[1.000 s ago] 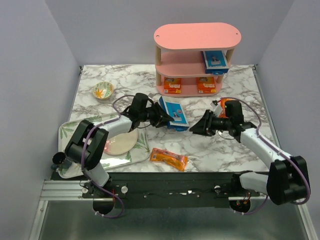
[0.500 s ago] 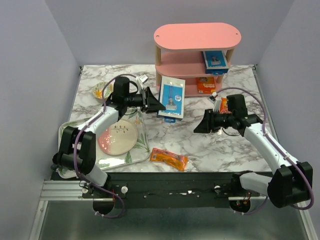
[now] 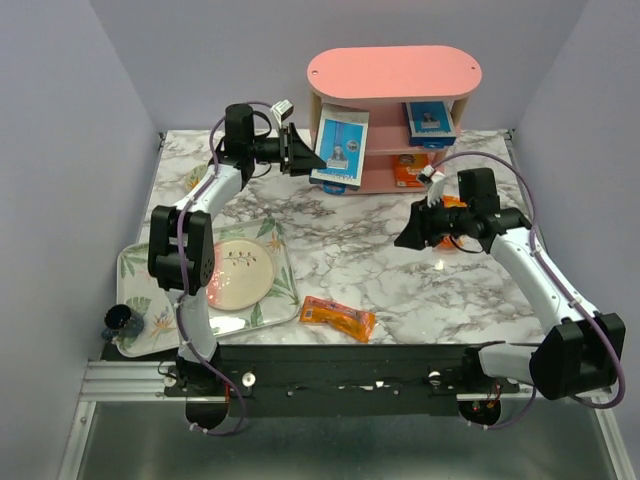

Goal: Place and organize the shaving razors onto the shelf

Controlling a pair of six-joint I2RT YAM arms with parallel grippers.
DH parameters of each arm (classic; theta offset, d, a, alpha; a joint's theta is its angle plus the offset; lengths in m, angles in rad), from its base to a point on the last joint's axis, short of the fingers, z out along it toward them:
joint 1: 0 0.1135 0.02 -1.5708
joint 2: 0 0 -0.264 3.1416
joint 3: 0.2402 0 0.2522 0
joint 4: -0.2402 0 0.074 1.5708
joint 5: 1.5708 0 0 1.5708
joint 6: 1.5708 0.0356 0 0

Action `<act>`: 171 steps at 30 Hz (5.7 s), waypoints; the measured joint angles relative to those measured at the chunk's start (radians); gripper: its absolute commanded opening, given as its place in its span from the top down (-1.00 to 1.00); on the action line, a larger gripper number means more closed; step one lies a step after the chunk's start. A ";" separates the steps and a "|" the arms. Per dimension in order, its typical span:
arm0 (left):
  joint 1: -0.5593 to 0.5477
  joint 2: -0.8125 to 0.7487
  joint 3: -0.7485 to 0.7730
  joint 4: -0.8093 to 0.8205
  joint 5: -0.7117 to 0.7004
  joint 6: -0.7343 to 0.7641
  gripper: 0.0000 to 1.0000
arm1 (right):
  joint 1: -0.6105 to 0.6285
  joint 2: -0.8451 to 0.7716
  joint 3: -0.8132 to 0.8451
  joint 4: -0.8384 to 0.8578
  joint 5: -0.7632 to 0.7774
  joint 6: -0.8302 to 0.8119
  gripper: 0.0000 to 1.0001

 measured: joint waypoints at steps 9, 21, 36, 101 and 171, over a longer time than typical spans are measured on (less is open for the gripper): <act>-0.005 0.074 0.013 0.077 0.023 -0.107 0.40 | -0.031 0.077 0.121 -0.083 0.013 -0.076 0.01; 0.005 0.229 0.293 -0.014 -0.011 -0.125 0.26 | -0.031 0.280 0.300 -0.145 0.013 -0.081 0.01; 0.004 0.304 0.314 -0.040 -0.177 -0.249 -0.04 | -0.031 0.303 0.370 -0.171 0.012 -0.064 0.01; 0.113 -0.195 -0.179 -0.315 -0.359 0.295 1.00 | 0.329 0.448 0.592 0.099 0.298 0.107 0.99; 0.012 -0.264 -0.318 -0.296 -0.606 0.404 0.93 | 0.306 0.691 0.800 0.186 0.804 -0.036 0.99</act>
